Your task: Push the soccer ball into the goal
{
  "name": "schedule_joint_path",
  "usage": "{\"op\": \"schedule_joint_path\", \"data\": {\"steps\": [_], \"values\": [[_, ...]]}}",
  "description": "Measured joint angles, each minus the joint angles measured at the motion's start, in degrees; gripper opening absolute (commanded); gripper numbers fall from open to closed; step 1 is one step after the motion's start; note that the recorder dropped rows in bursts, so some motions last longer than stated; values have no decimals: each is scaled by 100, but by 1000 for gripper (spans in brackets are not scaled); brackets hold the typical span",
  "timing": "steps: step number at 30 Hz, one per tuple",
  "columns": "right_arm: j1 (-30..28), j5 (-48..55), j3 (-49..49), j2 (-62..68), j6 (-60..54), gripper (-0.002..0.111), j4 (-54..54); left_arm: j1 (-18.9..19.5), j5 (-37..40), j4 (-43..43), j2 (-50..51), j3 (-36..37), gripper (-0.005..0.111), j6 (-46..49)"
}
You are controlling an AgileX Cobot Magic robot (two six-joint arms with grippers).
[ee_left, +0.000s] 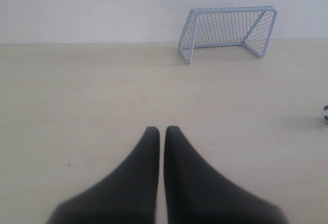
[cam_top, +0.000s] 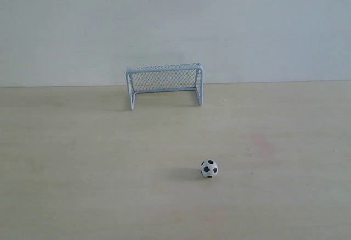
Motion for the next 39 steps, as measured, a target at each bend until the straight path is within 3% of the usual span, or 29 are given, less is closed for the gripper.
{"op": "schedule_joint_path", "data": {"steps": [3,13,15,21,23,30,33,39], "values": [[0,803,-674,480,-67,0,-111,0,0,0,0,0,4,0],[0,5430,-3797,3307,-95,0,-702,0,0,0,0,0,4,0],[31,5868,-4221,3845,-68,0,-678,0,0,0,0,0,4,0],[670,6067,-4638,5207,-289,0,-633,0,0,0,0,0,4,0],[970,6089,-4661,5578,-973,0,-610,0,0,0,0,0,4,0],[2107,6098,-4658,6381,-5010,0,-832,0,0,0,0,0,4,0],[2367,6101,-4658,6406,-5685,0,-987,0,0,0,0,0,4,0],[2513,5581,-4672,6420,-6005,0,-814,0,0,0,0,0,4,0]]}}
